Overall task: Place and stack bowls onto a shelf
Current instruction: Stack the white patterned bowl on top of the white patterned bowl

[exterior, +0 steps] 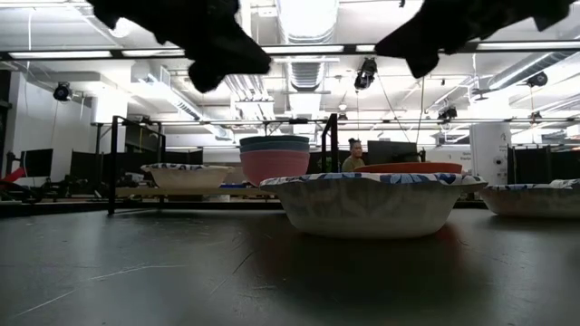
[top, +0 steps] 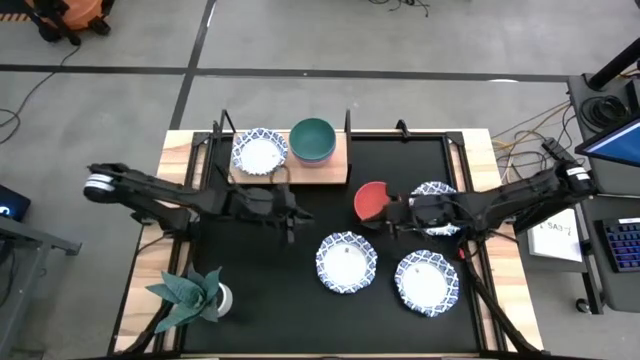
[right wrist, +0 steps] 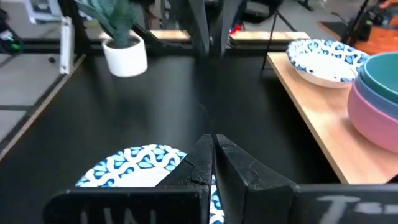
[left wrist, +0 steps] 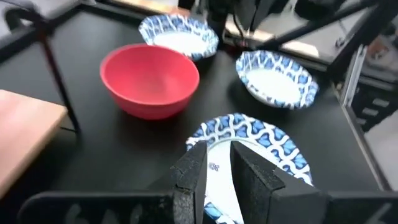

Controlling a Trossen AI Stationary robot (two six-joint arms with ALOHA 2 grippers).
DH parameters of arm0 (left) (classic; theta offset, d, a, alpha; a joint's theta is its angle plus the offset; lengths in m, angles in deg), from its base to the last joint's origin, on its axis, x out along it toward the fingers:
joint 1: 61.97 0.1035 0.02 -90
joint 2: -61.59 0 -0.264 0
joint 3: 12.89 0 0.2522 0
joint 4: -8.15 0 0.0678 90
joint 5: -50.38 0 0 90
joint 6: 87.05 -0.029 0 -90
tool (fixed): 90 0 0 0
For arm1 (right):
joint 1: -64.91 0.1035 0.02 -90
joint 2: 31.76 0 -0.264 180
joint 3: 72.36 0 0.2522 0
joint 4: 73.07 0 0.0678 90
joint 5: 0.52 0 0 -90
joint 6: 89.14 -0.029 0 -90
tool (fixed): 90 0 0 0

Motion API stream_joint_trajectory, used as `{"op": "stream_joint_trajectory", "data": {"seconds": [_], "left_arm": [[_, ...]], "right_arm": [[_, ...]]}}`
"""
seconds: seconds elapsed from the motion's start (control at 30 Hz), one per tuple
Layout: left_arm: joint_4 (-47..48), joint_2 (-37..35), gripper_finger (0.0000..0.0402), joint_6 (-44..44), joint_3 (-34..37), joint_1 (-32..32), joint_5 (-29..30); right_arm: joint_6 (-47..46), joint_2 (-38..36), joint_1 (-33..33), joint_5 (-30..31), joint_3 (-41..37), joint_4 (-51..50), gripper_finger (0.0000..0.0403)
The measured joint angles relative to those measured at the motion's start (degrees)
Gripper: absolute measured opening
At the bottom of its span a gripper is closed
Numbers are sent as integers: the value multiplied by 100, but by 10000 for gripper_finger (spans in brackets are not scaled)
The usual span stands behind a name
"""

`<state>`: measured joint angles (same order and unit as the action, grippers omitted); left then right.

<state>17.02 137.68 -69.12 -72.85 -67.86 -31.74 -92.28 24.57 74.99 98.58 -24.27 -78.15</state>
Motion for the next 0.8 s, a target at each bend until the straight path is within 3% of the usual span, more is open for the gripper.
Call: {"op": "stream_joint_trajectory", "data": {"seconds": [0.2,0.37,0.8], "left_arm": [[251,1046,54,24,-550,-81,0],[1183,1823,67,81,-1141,-76,4],[2382,3241,180,9,-2368,-65,57]], "right_arm": [[148,-319,9,4,-315,81,9],[265,-264,17,-6,-352,108,9],[315,26,18,-8,-380,70,9]]}}
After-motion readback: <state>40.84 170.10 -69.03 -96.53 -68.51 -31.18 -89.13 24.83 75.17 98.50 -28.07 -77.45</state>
